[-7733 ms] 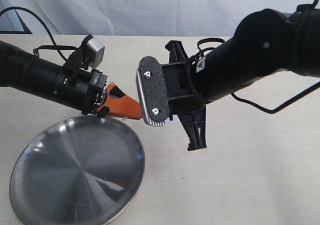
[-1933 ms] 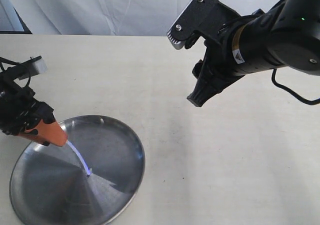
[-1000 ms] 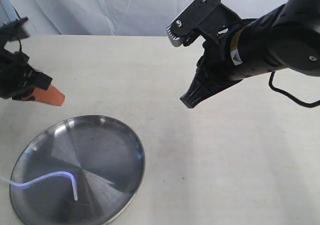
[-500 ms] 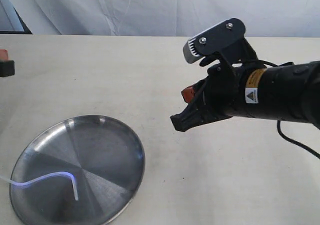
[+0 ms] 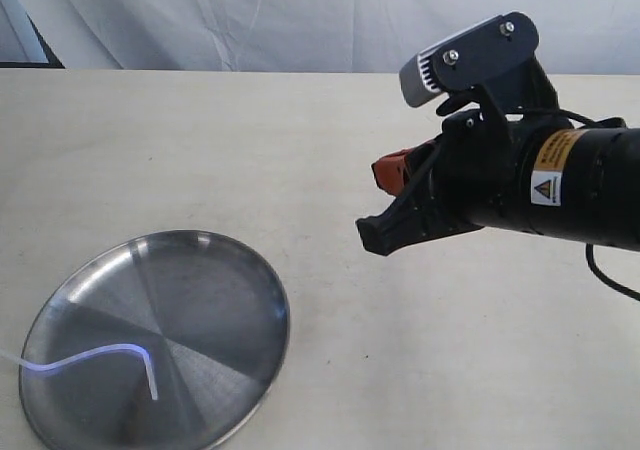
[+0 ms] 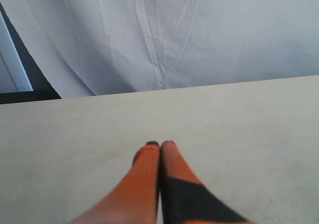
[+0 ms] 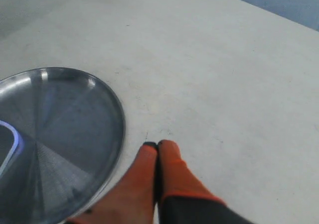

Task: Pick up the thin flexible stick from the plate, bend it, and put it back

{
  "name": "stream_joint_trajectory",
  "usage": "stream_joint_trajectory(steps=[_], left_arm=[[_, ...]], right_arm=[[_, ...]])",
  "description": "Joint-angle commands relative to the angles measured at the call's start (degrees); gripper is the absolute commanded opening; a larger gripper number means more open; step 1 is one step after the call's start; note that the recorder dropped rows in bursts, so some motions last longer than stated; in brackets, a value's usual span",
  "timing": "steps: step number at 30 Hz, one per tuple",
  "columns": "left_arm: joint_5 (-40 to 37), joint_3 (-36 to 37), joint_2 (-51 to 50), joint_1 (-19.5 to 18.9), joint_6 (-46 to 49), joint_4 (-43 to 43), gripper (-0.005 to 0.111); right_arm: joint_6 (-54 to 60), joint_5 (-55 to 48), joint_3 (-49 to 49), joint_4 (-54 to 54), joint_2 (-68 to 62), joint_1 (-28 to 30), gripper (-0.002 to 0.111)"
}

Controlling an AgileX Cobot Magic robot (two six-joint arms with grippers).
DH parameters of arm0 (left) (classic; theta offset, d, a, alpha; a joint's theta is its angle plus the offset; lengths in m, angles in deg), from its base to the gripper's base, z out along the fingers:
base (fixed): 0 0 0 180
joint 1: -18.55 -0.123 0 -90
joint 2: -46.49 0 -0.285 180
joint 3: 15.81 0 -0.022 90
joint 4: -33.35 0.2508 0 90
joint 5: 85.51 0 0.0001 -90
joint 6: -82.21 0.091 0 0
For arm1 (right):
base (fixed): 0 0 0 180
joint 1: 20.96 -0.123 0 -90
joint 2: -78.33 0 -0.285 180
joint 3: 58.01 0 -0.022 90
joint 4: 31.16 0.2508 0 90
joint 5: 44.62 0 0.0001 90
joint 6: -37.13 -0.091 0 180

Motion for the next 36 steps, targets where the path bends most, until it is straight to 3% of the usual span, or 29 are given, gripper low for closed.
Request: stream_joint_trajectory(steps=[1, 10, 13, 17, 21, 27, 36], left_arm=[[0.4, 0.4, 0.4, 0.5, 0.1, 0.0, 0.0], [0.3, 0.4, 0.4, 0.5, 0.1, 0.0, 0.0], [0.3, 0.4, 0.4, 0.5, 0.1, 0.5, 0.0], [0.4, 0.4, 0.4, 0.5, 0.1, 0.6, 0.0], [0.4, 0.4, 0.4, 0.5, 0.1, 1.1, 0.0], [0.4, 0.4, 0.4, 0.5, 0.1, 1.2, 0.0], [0.5, 0.4, 0.4, 0.5, 0.1, 1.2, 0.0]], right_arm=[[0.0, 0.5, 0.2, -0.1, 1.0, -0.2, 0.0], [1.8, 0.4, 1.8, -3.2, 17.0, 2.5, 0.0], [1.7, 2.0, 6.7, -2.6, 24.4, 9.3, 0.0], [1.6, 5.8, 17.1, 5.3, 35.5, 23.0, 0.0], [1.7, 6.0, 26.9, 8.7, 47.5, 31.7, 0.0], [1.7, 0.5, 31.6, 8.0, 57.4, 32.8, 0.0], [1.9, -1.5, 35.6, 5.7, 59.0, 32.9, 0.0]])
